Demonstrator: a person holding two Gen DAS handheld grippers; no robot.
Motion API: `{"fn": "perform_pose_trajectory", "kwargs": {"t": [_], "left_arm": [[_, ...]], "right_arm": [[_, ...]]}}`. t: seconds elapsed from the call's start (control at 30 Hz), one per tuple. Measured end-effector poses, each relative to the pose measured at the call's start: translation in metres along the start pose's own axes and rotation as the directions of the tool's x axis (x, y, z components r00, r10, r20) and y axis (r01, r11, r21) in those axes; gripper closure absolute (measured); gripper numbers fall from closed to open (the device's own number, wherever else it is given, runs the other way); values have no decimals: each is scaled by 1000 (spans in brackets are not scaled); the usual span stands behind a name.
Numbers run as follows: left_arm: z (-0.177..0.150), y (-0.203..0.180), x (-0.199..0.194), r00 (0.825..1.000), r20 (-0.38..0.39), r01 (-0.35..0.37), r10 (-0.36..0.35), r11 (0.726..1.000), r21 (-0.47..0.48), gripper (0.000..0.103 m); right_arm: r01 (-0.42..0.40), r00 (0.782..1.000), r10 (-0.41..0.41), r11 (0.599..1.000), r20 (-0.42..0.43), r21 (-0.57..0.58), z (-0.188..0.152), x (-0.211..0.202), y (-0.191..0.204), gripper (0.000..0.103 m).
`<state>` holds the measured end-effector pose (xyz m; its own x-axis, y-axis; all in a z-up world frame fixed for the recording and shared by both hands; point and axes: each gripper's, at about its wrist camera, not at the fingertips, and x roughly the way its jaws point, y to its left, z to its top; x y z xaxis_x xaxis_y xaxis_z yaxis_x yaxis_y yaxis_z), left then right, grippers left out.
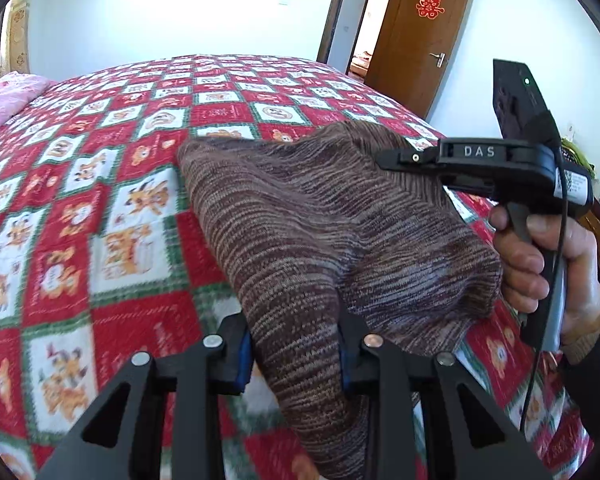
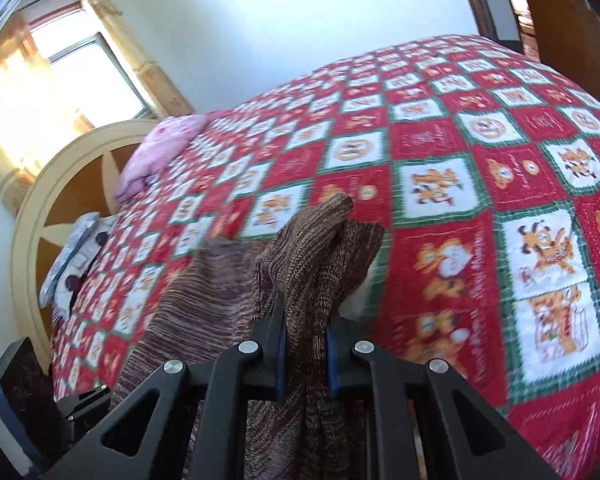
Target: Fold small clothes
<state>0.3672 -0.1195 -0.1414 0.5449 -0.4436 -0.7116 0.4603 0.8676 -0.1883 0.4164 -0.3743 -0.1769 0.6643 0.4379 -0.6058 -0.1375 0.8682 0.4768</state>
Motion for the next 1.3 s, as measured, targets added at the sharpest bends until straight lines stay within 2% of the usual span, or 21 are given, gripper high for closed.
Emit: {"fn": "perform_pose_trajectory", "kwargs": {"t": [0.2, 0.5, 0.73, 0.9, 1.17, 1.3], "left_arm": [[-14, 13, -43, 999, 28, -18, 18, 1000, -2, 71], [-42, 42, -106, 992, 69, -106, 107, 994, -18, 71], [-63, 63, -145, 977, 107, -184, 185, 983, -19, 71], [-83, 84, -168, 966, 123, -223, 228, 973, -58, 71], [-119, 117, -213, 935, 155, -301, 320, 944, -132, 71], [-134, 126, -233, 903, 182, -371, 390, 920, -128, 71]], "right_arm": [[-81, 997, 82, 996, 2, -29, -16, -8, 44, 88], [-191, 982, 190, 979, -25, -75, -42, 1, 114, 88], [-265, 964, 260, 959, -56, -101, -58, 14, 168, 88], [-318, 947, 308, 938, -86, -140, -72, 23, 212, 88], [-406, 912, 383, 894, -147, -189, -94, 40, 283, 88], [-443, 893, 410, 871, -183, -210, -101, 52, 313, 88]]}}
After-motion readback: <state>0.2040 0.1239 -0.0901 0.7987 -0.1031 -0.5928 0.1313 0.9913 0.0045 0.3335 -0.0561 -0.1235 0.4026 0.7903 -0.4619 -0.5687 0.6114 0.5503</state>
